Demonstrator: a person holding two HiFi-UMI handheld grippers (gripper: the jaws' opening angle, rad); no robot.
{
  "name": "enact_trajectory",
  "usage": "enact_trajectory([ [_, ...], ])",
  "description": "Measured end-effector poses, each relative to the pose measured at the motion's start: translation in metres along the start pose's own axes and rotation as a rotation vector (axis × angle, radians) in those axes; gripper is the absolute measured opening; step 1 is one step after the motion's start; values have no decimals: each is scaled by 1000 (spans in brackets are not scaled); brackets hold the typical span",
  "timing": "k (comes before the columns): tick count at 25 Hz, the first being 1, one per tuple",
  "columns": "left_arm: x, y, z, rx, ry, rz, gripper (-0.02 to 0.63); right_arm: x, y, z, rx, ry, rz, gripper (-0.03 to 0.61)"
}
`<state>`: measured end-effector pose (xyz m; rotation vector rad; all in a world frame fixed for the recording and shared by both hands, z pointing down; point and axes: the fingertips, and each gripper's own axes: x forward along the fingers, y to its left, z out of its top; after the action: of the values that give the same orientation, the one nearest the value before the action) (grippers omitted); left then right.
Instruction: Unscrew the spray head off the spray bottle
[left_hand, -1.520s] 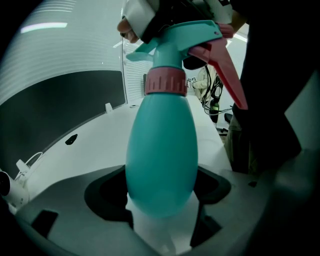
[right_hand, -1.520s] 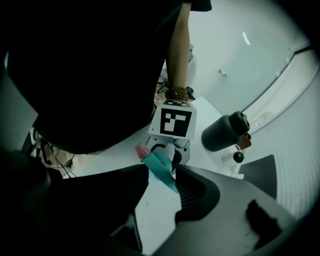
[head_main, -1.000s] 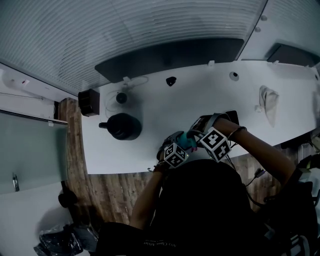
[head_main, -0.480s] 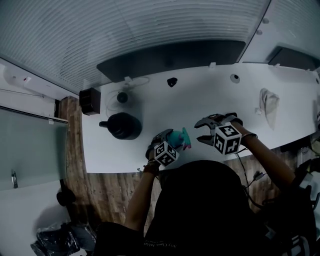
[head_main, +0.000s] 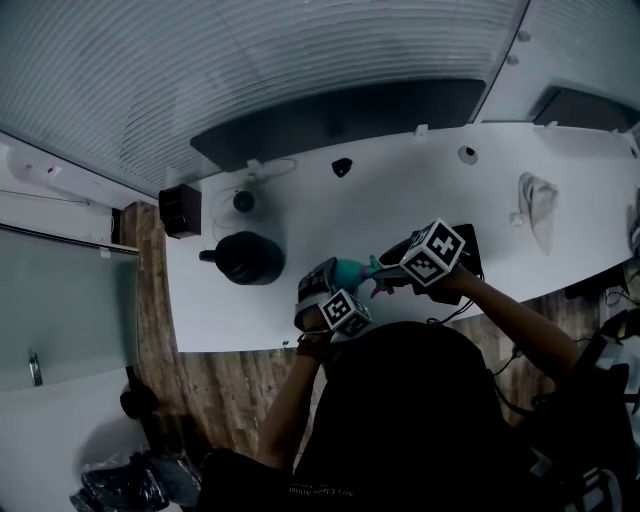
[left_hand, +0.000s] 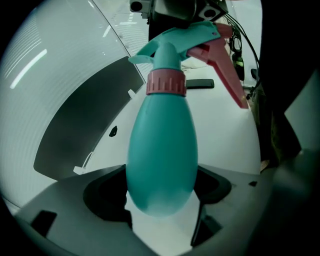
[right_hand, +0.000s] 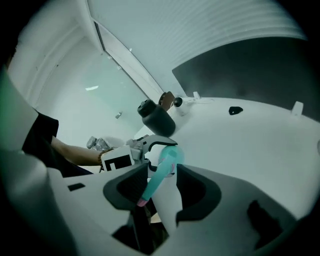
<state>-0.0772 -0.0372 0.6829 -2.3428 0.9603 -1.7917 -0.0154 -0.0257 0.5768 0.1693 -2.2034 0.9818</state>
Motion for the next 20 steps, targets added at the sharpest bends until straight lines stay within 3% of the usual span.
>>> enact_trajectory([
  [7,-2,-14,1,-2,-9,-109,383,6,7,-6,-62,81,31,173],
  [9,-6,-18,4,9,-28,-158,383,5,8,-10,-144,110,16,175],
  [10,-9,-22,7,12,-37,-197,383,5,9,-13,-261,146,-19,171],
  [11,-11,-28,8,13,-48,-243,383,5,10,-17,-432,198,-72,121],
  [13,-11,-43,7,24,-69,-342,383,4,14,-23,-845,324,-177,91],
  [16,-21,-72,3,100,-122,-526,383,4,34,-35,-1415,453,-189,89],
  [18,-30,-84,3,169,-163,-604,385,4,49,-45,-1634,470,-150,89],
  [20,-30,-82,2,182,-192,-587,385,5,53,-47,-1663,477,-162,91],
])
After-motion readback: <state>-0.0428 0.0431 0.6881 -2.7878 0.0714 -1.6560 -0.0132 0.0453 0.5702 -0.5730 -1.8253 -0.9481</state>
